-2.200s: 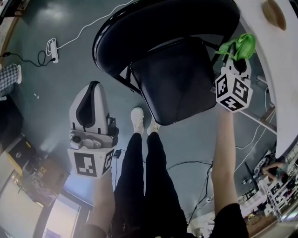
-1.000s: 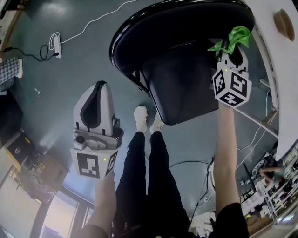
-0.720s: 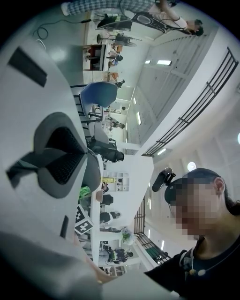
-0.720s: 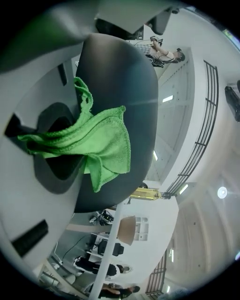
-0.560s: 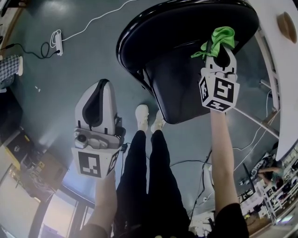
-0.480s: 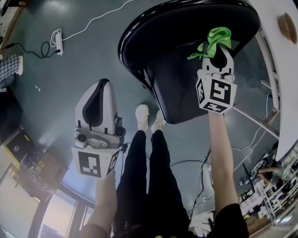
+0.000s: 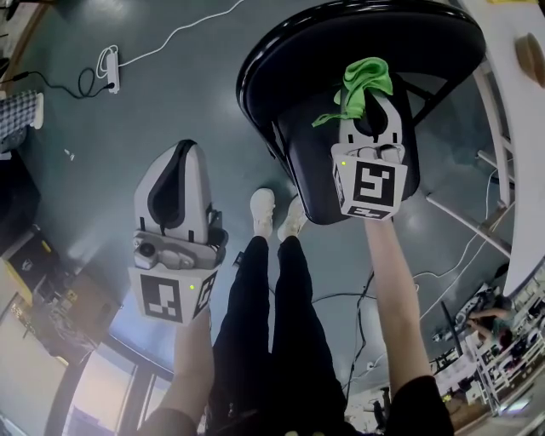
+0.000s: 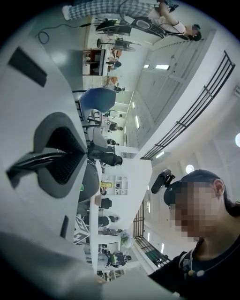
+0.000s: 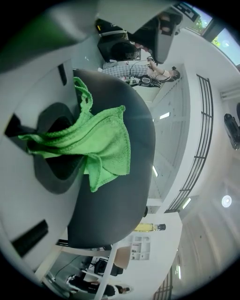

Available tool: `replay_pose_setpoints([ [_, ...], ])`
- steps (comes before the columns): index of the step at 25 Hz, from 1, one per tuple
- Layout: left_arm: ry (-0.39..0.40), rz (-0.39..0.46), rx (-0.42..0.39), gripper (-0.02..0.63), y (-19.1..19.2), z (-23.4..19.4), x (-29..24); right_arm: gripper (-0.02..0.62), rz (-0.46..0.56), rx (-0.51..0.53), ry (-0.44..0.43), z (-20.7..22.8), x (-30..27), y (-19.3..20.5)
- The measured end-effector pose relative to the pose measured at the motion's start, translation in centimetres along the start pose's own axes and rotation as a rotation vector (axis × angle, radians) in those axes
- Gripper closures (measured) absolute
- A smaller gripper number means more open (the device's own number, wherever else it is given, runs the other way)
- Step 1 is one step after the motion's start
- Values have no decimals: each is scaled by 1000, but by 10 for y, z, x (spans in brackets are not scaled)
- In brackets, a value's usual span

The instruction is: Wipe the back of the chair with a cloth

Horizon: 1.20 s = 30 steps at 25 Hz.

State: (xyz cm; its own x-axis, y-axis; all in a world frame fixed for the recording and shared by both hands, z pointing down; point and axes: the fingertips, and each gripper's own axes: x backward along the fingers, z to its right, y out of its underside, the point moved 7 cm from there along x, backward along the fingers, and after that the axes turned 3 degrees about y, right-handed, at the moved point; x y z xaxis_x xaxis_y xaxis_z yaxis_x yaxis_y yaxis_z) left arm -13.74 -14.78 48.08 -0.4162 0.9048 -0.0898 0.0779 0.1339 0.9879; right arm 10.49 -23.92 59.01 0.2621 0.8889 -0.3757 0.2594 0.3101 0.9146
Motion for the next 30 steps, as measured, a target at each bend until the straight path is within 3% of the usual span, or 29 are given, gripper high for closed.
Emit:
replay_pose_setpoints([
  [13,-39,21,17,601,-2,-9,20,551,33,67,-151,-63,11,-11],
  [30,-55,35,38,601,0,-8,30,551,-27,121,-362,-130,34,0],
])
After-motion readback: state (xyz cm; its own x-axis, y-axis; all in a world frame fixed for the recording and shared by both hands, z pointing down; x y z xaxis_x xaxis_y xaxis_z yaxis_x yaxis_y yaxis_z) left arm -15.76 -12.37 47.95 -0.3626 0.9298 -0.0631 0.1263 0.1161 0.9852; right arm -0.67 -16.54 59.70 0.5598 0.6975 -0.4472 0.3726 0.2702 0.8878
